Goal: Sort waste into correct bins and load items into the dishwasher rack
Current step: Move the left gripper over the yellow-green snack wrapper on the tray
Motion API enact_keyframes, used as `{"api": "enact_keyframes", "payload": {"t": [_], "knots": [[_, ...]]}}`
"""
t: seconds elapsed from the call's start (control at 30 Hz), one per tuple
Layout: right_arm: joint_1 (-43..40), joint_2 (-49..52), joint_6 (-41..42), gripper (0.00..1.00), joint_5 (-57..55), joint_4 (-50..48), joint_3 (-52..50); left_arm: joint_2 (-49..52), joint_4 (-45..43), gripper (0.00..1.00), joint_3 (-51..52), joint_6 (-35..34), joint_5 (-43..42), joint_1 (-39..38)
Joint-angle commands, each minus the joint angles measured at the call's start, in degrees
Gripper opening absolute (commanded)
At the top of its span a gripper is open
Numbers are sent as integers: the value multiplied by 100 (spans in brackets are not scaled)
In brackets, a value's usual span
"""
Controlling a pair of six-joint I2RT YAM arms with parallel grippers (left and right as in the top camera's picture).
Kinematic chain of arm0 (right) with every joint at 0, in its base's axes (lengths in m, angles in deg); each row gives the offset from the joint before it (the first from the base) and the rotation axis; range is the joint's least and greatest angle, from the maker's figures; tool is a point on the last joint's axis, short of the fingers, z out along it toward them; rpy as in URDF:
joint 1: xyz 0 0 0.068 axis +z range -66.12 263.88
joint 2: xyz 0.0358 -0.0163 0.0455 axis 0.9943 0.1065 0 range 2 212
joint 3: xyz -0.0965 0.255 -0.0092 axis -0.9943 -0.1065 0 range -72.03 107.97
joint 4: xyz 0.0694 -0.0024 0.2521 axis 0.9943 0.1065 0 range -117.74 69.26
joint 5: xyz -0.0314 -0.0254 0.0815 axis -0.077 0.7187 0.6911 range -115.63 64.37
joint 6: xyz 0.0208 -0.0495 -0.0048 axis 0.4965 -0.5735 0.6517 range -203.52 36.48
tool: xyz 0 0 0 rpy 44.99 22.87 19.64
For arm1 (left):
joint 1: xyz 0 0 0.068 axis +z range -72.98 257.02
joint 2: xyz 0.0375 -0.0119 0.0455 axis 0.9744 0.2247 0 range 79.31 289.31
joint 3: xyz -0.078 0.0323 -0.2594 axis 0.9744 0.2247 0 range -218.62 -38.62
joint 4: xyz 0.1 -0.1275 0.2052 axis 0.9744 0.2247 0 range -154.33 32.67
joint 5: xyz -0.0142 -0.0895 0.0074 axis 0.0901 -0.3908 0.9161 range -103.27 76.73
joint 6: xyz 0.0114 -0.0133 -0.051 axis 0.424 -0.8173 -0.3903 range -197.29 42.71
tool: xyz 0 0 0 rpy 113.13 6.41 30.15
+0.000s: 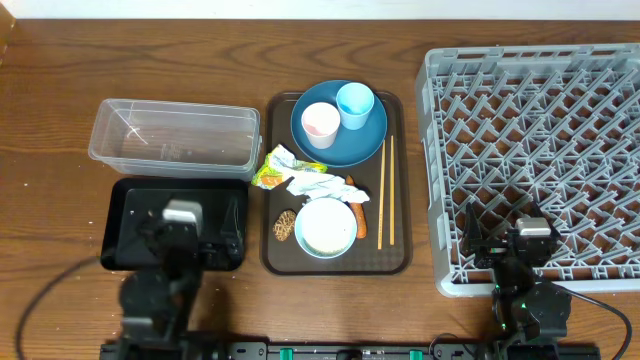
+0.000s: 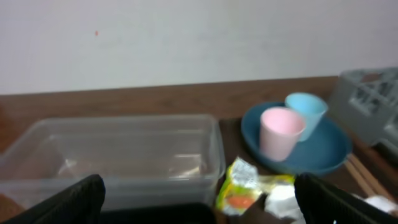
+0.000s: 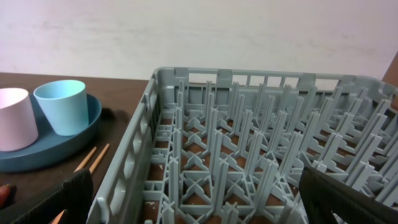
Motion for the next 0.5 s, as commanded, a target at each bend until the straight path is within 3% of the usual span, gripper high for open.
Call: {"api": "enact_keyframes", "payload": {"t": [0.0,0.3,0.47], "knots": [[-42,-15,-48,99,28,22,-13,1060,448,98,-1193,-44,-343,-15],[-42,-15,-48,99,28,22,-13,4511,4074,98,-4813,-20,-249,-20],[-42,-15,-48,99,28,22,-13,5707,4339,98,-5163,-240,-697,-20]]}}
